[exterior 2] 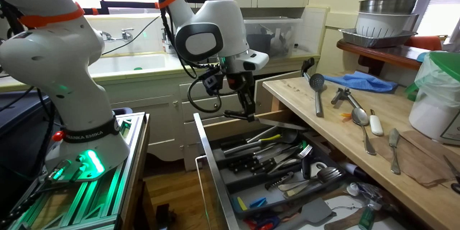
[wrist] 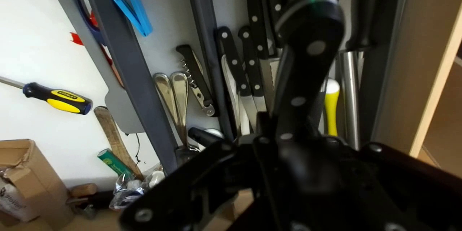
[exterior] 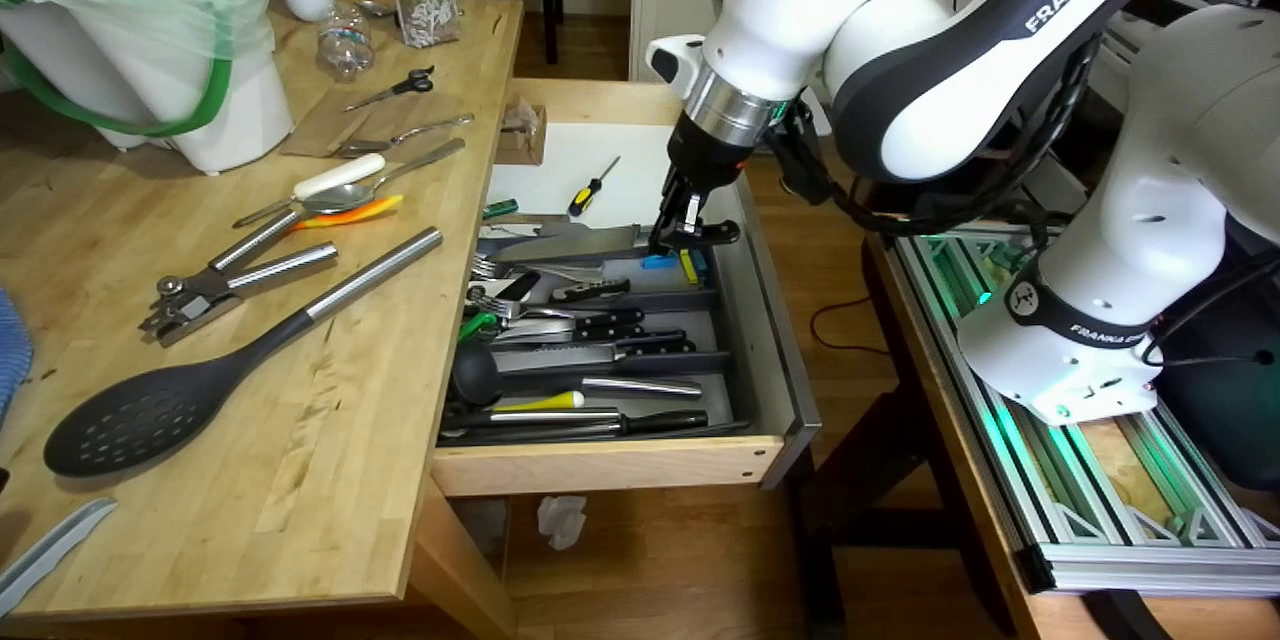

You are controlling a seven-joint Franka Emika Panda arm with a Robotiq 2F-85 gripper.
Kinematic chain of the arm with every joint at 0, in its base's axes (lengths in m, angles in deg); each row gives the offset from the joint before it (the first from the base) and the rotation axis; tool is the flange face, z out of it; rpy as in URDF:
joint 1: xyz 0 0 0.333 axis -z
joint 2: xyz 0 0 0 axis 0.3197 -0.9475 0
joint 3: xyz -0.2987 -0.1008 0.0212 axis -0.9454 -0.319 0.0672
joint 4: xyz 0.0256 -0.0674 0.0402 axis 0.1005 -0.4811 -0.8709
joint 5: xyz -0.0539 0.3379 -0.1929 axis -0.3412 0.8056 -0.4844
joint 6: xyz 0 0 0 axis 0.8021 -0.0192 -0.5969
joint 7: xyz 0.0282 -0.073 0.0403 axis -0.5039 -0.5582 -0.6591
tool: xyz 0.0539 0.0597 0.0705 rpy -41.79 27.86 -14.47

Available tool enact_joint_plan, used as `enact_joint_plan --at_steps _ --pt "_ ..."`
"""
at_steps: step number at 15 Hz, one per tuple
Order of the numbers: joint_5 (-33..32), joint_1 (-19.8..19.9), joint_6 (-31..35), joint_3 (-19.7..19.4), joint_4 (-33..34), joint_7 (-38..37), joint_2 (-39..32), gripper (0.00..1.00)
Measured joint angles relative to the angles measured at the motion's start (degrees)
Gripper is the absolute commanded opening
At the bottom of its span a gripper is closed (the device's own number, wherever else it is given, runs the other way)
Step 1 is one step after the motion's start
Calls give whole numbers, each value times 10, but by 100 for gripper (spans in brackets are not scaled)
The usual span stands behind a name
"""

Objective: Take the big knife out of the drawer

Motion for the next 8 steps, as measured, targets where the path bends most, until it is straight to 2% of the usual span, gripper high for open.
enact_joint_plan --at_steps 8 --pt "-11 15 0 18 1 -154 9 5"
